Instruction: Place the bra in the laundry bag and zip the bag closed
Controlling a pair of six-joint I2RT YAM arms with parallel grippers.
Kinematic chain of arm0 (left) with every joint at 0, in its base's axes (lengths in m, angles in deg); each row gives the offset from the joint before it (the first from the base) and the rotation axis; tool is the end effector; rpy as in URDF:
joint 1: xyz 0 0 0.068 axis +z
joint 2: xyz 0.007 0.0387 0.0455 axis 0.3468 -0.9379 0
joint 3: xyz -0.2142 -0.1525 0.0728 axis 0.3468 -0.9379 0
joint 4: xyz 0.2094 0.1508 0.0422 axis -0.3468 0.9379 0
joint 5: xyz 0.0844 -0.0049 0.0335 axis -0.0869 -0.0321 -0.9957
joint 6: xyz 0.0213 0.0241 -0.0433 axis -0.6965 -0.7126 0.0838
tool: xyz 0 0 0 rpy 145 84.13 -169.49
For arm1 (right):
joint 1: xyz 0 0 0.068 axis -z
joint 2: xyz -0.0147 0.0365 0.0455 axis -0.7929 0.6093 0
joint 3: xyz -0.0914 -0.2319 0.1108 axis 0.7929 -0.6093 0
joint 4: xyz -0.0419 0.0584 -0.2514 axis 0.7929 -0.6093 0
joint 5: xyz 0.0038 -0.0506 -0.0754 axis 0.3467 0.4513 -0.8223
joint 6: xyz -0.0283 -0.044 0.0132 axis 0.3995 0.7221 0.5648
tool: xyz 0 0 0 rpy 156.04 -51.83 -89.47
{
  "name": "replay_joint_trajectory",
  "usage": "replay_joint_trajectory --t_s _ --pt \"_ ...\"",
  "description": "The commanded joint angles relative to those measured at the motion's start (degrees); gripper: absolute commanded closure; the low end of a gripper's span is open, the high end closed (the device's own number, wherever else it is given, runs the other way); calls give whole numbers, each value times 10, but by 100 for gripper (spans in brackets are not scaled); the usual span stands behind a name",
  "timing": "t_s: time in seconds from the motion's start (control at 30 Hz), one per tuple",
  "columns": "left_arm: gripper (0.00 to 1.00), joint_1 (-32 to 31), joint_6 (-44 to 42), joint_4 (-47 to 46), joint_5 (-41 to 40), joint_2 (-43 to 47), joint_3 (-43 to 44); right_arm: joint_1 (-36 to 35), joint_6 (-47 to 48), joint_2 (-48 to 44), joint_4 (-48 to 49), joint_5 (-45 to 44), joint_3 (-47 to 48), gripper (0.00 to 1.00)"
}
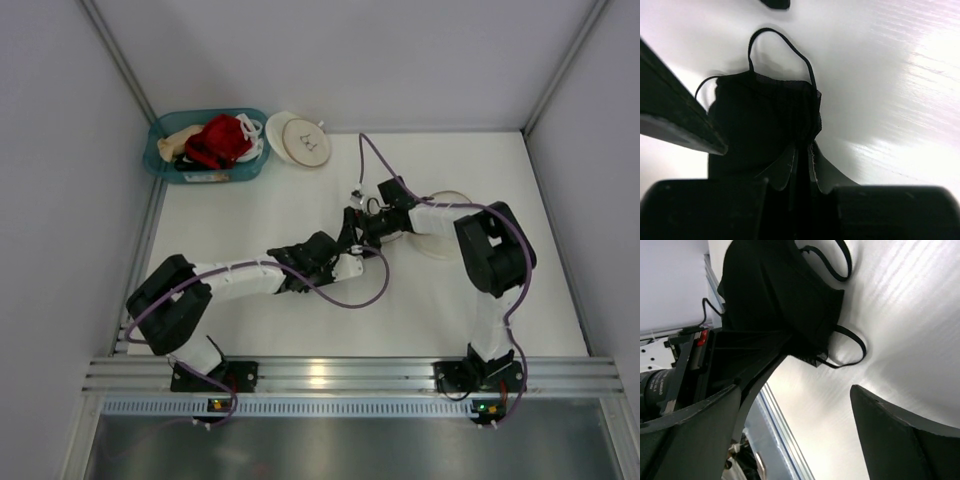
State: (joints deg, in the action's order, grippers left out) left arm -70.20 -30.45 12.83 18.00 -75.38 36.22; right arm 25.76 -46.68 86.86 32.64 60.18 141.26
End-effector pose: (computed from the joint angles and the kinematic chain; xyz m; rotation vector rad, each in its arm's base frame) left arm 0.1999 -0.2304 0.1611 1.6334 1.9701 0.0406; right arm 0.3303 0.1981 0.1482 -0.4351 2.6332 1.5147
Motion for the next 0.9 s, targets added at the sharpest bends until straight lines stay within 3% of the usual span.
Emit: replay_joint_trajectory --t_s 0.0,0.27,0.37,0.5,0.67,0.7,0.77,0.8,0.87 --pt "100 2 10 21 40 49 0 -20 -45 15 62 30 22 7" --pt "100 1 14 14 55 109 0 -63 -132 62 121 65 27 2" --pt "100 1 16 6 57 116 -4 -73 -171 74 162 77 31 8" --pt "100 -2 11 6 63 120 -10 -73 -199 89 184 87 36 39" --pt "100 -17 -4 4 58 135 -24 -73 -236 96 217 100 37 67" --pt "100 -19 -4 4 56 138 -25 -73 -241 96 223 103 37 82" --pt "100 -20 -4 4 46 139 -26 -73 -245 98 224 104 36 95" --pt "99 -21 -4 5 41 141 -27 -72 -247 96 224 105 36 100" --pt "89 -21 -6 6 26 146 -33 -71 -256 91 238 104 26 100"
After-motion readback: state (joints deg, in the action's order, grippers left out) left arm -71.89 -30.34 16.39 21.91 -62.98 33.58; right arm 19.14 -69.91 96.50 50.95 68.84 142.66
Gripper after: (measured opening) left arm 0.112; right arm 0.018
